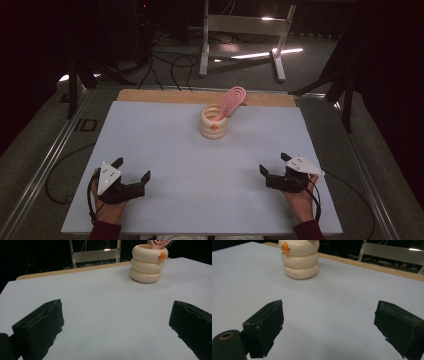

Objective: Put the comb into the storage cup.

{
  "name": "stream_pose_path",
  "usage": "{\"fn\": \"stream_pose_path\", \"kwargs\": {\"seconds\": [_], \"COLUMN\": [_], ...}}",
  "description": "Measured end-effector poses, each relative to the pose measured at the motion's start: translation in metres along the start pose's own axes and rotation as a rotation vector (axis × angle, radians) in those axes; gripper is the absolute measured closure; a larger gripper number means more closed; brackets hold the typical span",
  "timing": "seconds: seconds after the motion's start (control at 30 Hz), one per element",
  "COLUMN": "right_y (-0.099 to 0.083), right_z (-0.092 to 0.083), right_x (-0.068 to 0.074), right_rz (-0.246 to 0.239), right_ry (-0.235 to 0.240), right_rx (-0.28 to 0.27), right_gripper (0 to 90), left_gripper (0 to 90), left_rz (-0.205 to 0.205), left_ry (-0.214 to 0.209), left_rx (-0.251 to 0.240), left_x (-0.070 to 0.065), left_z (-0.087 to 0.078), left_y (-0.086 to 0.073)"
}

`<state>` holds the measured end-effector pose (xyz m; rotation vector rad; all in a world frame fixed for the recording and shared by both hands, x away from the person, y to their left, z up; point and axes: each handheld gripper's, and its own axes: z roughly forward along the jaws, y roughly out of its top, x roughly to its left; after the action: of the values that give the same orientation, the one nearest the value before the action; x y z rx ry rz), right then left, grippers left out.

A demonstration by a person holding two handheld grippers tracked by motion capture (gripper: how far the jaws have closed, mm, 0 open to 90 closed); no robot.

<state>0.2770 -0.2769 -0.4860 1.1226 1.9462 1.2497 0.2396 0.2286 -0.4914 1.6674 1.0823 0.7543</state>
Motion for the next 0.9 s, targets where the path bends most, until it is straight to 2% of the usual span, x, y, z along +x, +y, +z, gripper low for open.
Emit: {"fn": "stream_pose_path", "kwargs": {"seconds": [0.13,0.27,0.37,0.9], "right_y": [-0.002,-0.005,-0.008,-0.014], "right_z": [-0.008,-0.013,-0.018,-0.025], "right_x": [0.0,-0.001,0.001,0.001], "right_rz": [-0.005,0.031,0.023,0.031], "right_ry": [-0.015,-0.011,-0.032,-0.034], "right_rx": [-0.029,-0.061,-0.083,-0.082], "right_gripper": [8.6,8.7,8.6,8.6], "left_gripper": [0.2,0.2,0.2,0.2], "left_rz": [0.001,0.004,0.006,0.01], "left_ry": [0.002,0.0,-0.006,0.012], "left_rx": [0.0,-0.005,-0.01,0.001], "left_x": [0.002,0.003,0.003,0.006], "left_z": [0.0,-0.001,-0.002,-0.003], "left_y": [0.0,0.0,-0.001,-0.002]}}
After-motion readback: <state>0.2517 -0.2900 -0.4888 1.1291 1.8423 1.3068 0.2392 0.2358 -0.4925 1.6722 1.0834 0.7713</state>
